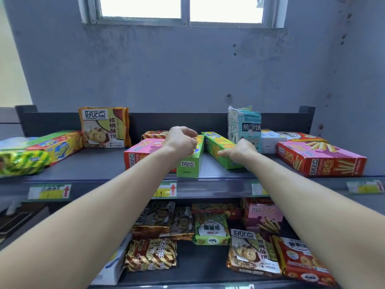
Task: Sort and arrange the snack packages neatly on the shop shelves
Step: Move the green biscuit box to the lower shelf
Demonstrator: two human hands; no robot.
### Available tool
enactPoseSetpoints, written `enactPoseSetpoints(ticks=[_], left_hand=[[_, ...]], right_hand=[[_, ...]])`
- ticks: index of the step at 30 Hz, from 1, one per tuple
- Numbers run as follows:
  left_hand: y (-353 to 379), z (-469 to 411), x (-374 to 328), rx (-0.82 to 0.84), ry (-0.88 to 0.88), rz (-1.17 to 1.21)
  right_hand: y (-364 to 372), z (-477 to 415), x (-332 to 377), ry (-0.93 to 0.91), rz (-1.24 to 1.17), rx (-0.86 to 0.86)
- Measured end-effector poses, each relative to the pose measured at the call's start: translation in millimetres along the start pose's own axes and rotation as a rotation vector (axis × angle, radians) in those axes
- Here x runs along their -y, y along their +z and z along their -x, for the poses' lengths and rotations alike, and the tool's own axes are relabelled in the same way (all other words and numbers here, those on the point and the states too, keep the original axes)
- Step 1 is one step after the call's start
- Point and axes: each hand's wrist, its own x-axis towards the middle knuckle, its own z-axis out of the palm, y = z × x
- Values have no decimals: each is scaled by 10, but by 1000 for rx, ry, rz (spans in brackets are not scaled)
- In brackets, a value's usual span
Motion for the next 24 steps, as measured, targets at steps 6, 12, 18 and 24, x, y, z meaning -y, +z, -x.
enactPoseSetpoints(ticks=[6,12,18,24], left_hand=[[48,14,-28,18,16,4],[111,0,-80,1,-7,19],[96,40,-247,3,-57,210],[-193,90,-291,-131,-111,438]], right_hand=[[54,2,41,2,-14,-150],[-119,66,120,-55,-145,-209],[-329,290,175,-294,-158,-206],[-379,595,173,-543,-90,-132]])
